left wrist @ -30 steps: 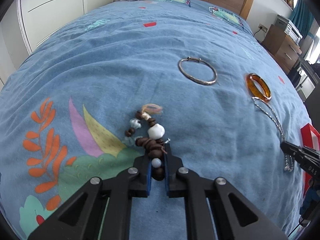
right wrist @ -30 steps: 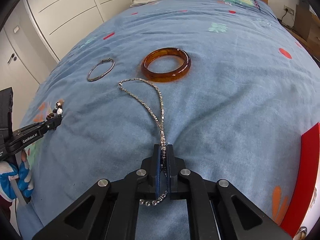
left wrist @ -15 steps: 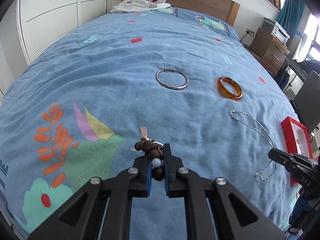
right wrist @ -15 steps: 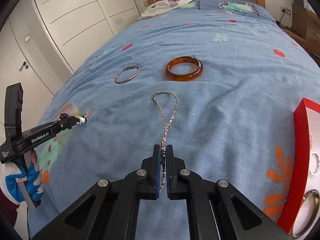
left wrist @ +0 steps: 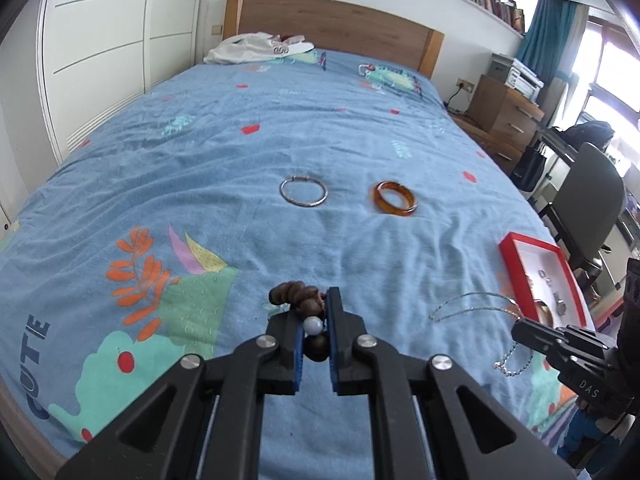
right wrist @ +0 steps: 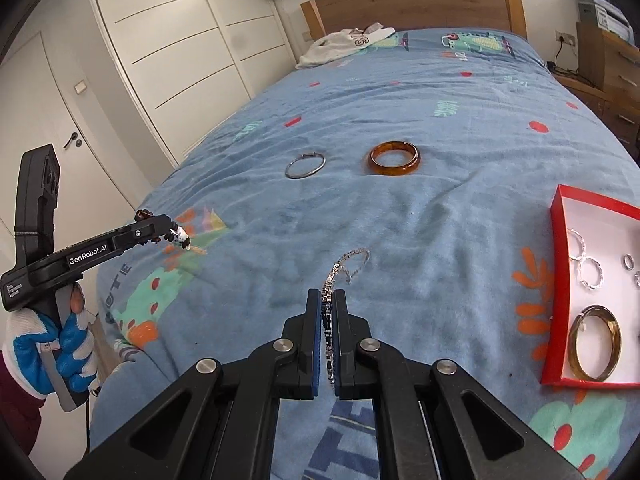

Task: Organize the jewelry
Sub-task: 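Lift and carry the beaded bracelet and necklace with both tools over the red box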

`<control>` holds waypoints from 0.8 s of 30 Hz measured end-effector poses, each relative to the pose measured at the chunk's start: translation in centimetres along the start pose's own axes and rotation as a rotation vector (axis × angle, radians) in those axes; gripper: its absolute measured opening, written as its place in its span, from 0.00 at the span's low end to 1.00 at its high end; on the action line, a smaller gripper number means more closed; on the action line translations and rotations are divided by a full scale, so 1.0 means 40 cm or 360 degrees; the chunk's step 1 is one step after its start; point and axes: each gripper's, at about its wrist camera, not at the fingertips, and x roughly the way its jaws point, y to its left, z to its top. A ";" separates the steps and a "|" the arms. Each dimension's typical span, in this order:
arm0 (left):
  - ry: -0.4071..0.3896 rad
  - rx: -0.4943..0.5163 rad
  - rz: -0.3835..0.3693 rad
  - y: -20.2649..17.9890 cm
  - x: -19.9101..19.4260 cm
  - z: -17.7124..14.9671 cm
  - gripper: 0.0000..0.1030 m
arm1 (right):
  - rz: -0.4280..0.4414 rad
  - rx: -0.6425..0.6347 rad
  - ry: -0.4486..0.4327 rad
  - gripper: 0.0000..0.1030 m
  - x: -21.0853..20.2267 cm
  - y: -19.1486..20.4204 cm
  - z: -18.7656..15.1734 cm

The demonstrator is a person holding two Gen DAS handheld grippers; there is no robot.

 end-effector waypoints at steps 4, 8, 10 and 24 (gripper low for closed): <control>-0.0054 0.0044 -0.0040 -0.036 -0.076 -0.009 0.08 | 0.0012 -0.0018 -0.0088 0.04 -0.079 0.026 -0.009; -0.0100 0.0084 -0.0091 -0.080 -0.136 -0.013 0.08 | 0.0005 -0.0034 -0.0205 0.04 -0.164 0.037 -0.006; -0.0126 0.0114 -0.0113 -0.107 -0.161 -0.011 0.08 | -0.0001 -0.0034 -0.0260 0.04 -0.208 0.037 -0.005; -0.0178 0.0291 -0.0315 -0.342 -0.214 0.053 0.08 | -0.0097 -0.0017 -0.0527 0.04 -0.413 -0.063 0.030</control>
